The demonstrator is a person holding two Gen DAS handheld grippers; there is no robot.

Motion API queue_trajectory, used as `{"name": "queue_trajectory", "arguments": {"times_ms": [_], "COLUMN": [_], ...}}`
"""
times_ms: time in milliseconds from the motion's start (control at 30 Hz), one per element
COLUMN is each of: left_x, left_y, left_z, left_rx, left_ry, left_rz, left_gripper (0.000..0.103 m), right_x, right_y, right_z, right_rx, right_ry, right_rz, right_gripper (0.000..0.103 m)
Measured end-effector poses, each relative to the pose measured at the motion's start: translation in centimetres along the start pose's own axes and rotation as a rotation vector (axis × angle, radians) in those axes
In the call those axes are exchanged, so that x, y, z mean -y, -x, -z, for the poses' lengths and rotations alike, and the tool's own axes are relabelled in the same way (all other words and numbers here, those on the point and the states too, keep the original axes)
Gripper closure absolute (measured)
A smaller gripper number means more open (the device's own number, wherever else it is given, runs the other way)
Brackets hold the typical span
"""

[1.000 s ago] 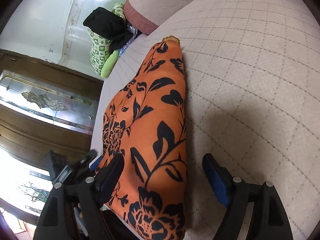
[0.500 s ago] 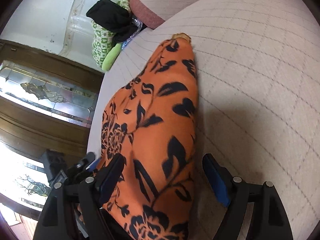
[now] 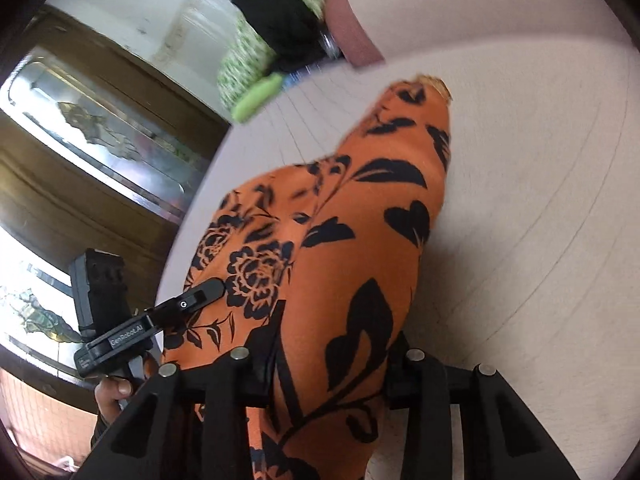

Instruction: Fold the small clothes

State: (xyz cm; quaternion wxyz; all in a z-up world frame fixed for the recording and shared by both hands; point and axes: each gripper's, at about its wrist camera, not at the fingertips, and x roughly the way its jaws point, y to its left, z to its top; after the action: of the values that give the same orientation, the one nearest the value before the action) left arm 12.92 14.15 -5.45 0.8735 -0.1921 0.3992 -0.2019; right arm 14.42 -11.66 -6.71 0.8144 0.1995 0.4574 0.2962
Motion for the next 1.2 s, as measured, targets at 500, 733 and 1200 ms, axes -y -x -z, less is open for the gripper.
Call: {"name": "queue_trajectory", "arguments": {"times_ms": [500, 733, 1200], "left_x": [2.5, 5.6, 8.0], "left_y": [-11.3, -5.0, -3.6], "left_z": [2.3, 3.5, 5.8], "left_rx": [-0.192, -0.046, -0.041], "left_ry": [-0.039, -0.232, -0.247], "left_rz": [-0.191, -0.323, -0.437], "left_gripper": [0.038, 0.028, 0.024], "right_x": [16.2, 10.4, 6.5], "right_y": [2.7, 7.6, 4.2], "right_z": [2.4, 0.0, 0.4], "right_rx": [0.032, 0.238, 0.184], "right_ry": [-0.344, -0.161, -0.079], "right_rz": [0.144, 0.19, 0.247], "right_gripper": [0.038, 0.031, 0.018]}}
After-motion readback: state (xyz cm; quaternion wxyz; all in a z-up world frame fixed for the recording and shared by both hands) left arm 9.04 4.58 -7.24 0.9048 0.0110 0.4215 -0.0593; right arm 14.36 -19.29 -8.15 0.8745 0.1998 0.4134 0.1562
